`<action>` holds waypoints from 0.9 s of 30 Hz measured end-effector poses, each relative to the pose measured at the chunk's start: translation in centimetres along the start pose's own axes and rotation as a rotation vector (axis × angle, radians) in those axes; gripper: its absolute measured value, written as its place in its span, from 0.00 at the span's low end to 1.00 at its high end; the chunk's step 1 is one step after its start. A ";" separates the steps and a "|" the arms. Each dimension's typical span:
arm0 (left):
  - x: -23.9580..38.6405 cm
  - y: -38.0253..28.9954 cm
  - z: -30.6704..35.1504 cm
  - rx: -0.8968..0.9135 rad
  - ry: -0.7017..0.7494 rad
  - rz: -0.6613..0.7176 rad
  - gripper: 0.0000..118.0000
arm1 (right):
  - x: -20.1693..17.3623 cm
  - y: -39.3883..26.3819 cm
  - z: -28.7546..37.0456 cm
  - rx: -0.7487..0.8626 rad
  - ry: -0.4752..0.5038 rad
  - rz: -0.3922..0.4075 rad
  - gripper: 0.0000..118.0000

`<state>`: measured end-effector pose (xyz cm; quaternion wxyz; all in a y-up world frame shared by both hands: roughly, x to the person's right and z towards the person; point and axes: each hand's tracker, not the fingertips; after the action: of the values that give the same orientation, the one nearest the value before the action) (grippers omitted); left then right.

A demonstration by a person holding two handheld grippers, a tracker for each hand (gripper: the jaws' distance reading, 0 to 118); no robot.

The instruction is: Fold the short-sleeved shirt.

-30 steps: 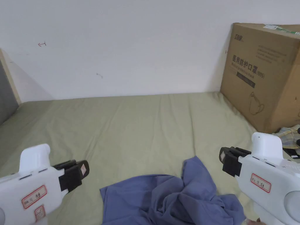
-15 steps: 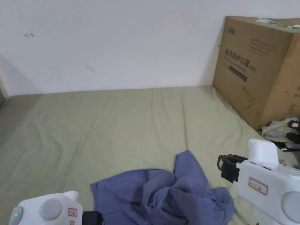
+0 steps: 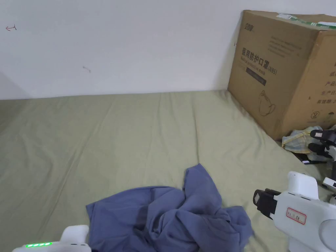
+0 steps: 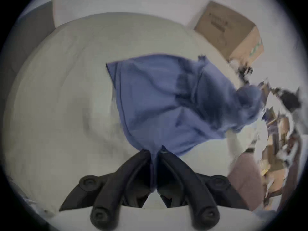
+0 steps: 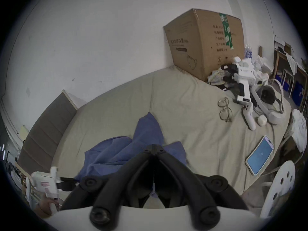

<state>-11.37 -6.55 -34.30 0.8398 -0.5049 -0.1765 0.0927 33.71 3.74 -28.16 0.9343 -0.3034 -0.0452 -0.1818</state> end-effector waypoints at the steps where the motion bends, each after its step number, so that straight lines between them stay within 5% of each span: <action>1: -0.3 0.4 1.2 0.044 -0.010 0.005 0.02 | 0.5 0.1 -0.6 -0.015 0.007 -0.007 0.01; 6: 0.3 0.4 6.6 0.153 -0.015 -0.051 0.02 | 2.9 0.6 -4.5 -0.122 -0.022 -0.030 0.15; 8: 0.6 0.4 7.8 0.170 -0.004 -0.083 0.02 | 3.9 0.7 -7.2 -0.250 -0.095 -0.037 0.72; 9: 0.7 0.4 8.2 0.175 -0.004 -0.090 0.02 | 4.1 0.6 -8.4 -0.258 -0.073 -0.047 0.73; 19: 0.1 0.8 7.0 0.133 0.015 -0.063 0.02 | 5.3 -1.8 -17.2 -0.502 -0.127 0.059 0.68; 23: -0.6 1.0 6.6 0.123 0.020 -0.032 0.02 | 5.9 -2.0 -16.7 -0.480 -0.130 0.085 0.04; 27: -0.4 1.1 6.8 0.123 0.016 -0.020 0.02 | 6.6 -1.6 -14.4 -0.457 -0.029 0.066 0.04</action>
<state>-14.33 -0.62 -32.48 0.8715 -0.4513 -0.1690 0.0909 38.87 -7.90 -37.74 0.8459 -0.5110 -0.0062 -0.1524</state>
